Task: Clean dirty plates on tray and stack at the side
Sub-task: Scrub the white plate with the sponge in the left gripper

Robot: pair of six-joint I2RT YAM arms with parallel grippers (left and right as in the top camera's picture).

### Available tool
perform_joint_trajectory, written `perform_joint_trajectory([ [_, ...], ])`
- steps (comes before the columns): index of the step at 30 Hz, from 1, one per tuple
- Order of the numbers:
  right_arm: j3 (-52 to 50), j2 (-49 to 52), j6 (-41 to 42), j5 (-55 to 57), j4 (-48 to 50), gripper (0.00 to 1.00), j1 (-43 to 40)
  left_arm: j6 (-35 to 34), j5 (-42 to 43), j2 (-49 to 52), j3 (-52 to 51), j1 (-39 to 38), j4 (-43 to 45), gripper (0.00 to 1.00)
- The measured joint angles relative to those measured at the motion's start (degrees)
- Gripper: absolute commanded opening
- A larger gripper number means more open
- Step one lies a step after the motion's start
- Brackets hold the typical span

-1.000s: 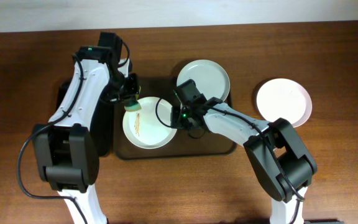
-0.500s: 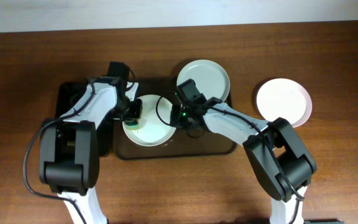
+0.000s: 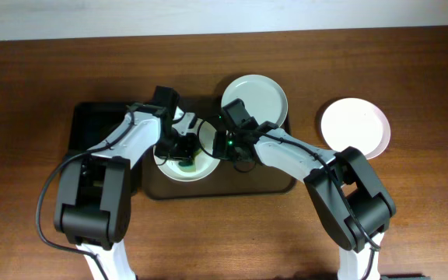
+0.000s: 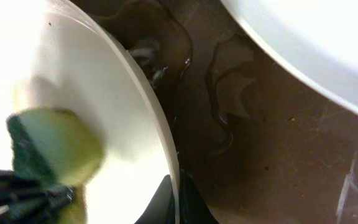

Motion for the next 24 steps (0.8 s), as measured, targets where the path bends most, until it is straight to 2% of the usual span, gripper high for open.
perform_joint_trajectory([
  [6,0.0,0.0,0.0,0.0,0.0,0.04,0.0,-13.9,-16.1,-0.8,0.8,2.1,-2.2,0.01],
  [12,0.2,0.1,0.6,-0.1,0.4,0.04,0.2,-16.6,-20.7,-0.7,0.3,2.0,6.1,0.0],
  [15,0.2,0.1,0.9,0.4,0.1,0.04,-0.1,-7.7,-11.5,-0.4,0.1,2.1,9.9,0.0],
  [18,0.2,0.1,0.5,0.9,-0.2,0.04,-0.2,1.7,1.7,0.0,0.0,2.1,4.3,0.0],
  [24,0.2,0.1,0.3,0.9,-0.2,0.04,-0.2,5.8,16.8,1.8,-1.0,1.7,2.1,0.0],
])
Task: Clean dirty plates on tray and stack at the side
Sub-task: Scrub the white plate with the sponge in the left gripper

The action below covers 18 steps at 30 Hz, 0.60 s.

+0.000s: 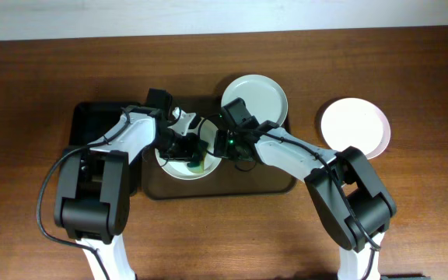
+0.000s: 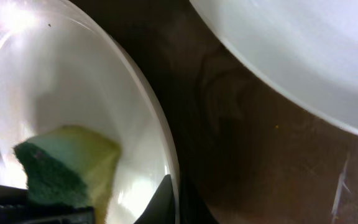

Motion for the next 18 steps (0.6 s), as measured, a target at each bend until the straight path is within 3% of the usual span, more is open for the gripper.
perform_joint_trajectory([
  [10,0.0,0.0,0.0,0.0,0.0,0.04,0.0,-10.1,-6.3,0.1,-0.1,-0.7,11.5,0.0],
  [15,0.0,0.0,0.0,0.0,0.0,0.04,0.0,-18.1,-17.9,-0.5,1.0,-0.8,13.5,0.0],
  [18,0.0,0.0,0.0,0.0,0.0,0.04,0.0,-21.1,-25.5,-0.9,1.9,-1.0,10.4,0.0],
])
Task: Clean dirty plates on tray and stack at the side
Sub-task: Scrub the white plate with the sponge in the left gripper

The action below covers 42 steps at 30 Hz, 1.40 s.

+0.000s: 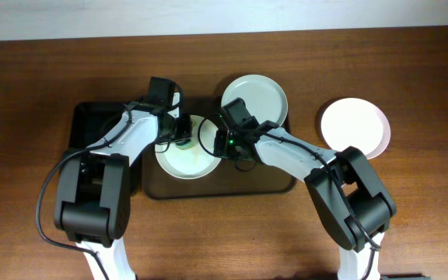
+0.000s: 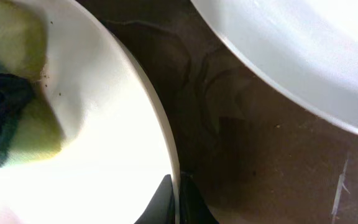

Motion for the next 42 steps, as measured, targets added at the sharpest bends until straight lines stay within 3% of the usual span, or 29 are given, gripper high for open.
perform_joint_trajectory([
  [3,0.0,0.0,0.0,0.0,0.0,0.04,0.0,-1.4,-9.3,-0.3,1.4,-0.1,-6.4,0.0],
  [7,0.0,0.0,-0.5,-1.6,0.2,0.04,0.9,-2.1,-15.7,-0.2,2.7,-0.2,-17.3,0.0],
  [9,0.0,0.0,-1.1,-1.8,0.0,0.04,1.0,-1.9,-14.8,-0.2,2.9,-0.2,-21.3,0.0],
  [12,0.0,0.0,-1.5,-1.7,-0.2,0.04,1.0,2.8,-6.1,-0.2,2.9,0.8,-23.1,0.0],
  [19,0.0,0.0,-1.2,-1.4,-0.2,0.04,0.6,7.5,11.8,0.8,2.6,0.8,-15.5,0.01],
  [24,0.0,0.0,-0.8,-1.1,-0.1,0.04,0.5,7.6,9.9,0.9,2.3,0.5,-7.6,0.01],
  [30,0.0,0.0,-0.5,-1.1,-0.1,0.04,0.5,4.1,-2.1,0.9,2.7,-0.1,-5.0,0.0],
  [34,0.0,0.0,-0.4,-1.3,0.0,0.04,0.5,2.1,-8.9,0.8,3.8,-0.1,-11.7,0.0],
  [37,0.0,0.0,-0.6,-1.5,-0.2,0.04,0.6,1.7,-10.6,1.1,6.6,0.0,-21.7,0.0],
  [42,0.0,0.0,-0.7,-1.5,-0.4,0.04,0.6,2.2,-7.1,2.3,26.1,0.4,-37.5,0.0],
])
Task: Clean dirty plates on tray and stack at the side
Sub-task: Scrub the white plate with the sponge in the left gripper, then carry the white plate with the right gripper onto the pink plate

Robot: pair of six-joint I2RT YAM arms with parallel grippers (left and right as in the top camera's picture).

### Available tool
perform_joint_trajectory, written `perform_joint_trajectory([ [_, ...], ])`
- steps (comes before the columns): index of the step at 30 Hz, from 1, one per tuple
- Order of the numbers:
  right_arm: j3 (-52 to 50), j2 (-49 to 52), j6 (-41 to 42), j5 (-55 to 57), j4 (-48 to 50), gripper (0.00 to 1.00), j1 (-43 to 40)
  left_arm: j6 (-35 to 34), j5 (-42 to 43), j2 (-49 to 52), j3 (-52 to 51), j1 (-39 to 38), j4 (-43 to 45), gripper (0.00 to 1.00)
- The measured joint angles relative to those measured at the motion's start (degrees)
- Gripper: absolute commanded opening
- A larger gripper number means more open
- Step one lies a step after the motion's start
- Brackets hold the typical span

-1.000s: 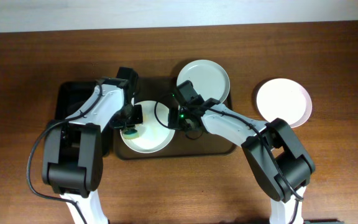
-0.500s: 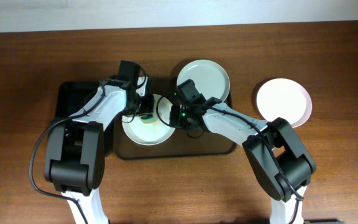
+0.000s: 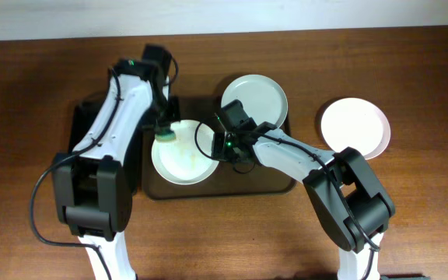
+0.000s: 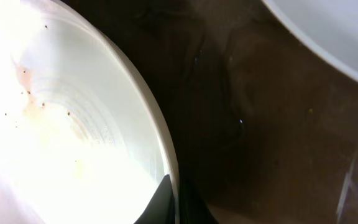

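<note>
A white plate [image 3: 183,159] with brown smears and dark specks [image 4: 55,118] lies on the dark brown tray [image 3: 274,183]. My right gripper [image 3: 222,145] is shut on its right rim; the rim runs between the two dark fingertips [image 4: 164,202]. My left gripper [image 3: 164,124] is shut on a yellow-green sponge [image 3: 163,137] at the plate's back left edge. The sponge does not show in the right wrist view. A second pale plate [image 3: 255,97] sits at the tray's back right [image 4: 334,37].
A pink-rimmed plate [image 3: 355,126] lies on the wooden table to the right of the tray. A black bin [image 3: 92,128] stands left of the tray, partly under the left arm. The tray floor [image 4: 260,137] is wet.
The left gripper with the sponge has moved from the plate's back part to its back left edge, and the arm now reaches farther back. The sponge has left the right wrist view.
The sponge was first pressed on the plate's middle, then nearer its front. Later it was at the plate's back, and now it is at the back left edge. The right gripper stayed shut on the plate's right rim at every moment.
</note>
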Motion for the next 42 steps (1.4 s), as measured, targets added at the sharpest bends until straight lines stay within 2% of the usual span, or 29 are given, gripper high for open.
perform_joint_trajectory([
  [2,0.0,0.0,-0.7,-0.1,0.0,0.04,0.0,0.6,1.1,-0.1,7.8,0.7,-4.1,0.0],
  [5,0.4,0.0,-2.4,-1.3,-1.5,0.04,-0.3,0.7,1.5,-0.1,9.8,2.5,-5.0,0.0],
  [10,3.1,-2.8,-8.5,3.1,-15.8,0.04,-0.9,0.9,1.7,-0.1,9.7,3.4,-5.2,0.0],
  [13,6.2,-11.1,-12.7,14.2,-25.2,0.04,-0.1,1.1,1.7,-0.1,9.7,3.3,-3.4,0.0],
  [16,7.1,-17.4,-13.9,26.4,-30.6,0.04,3.6,1.1,1.7,-0.1,9.8,3.3,-1.1,0.0],
  [20,7.2,-18.9,-14.1,45.5,-36.5,0.04,11.9,1.1,2.6,-0.1,9.8,3.3,0.4,0.0],
  [26,7.2,-18.9,-14.0,69.8,-36.8,0.04,21.2,1.1,4.0,-0.1,9.8,3.3,1.3,0.0],
  [42,7.2,-18.9,-14.0,85.7,-36.8,0.04,23.3,1.1,5.1,-0.1,9.7,3.3,2.6,0.0],
])
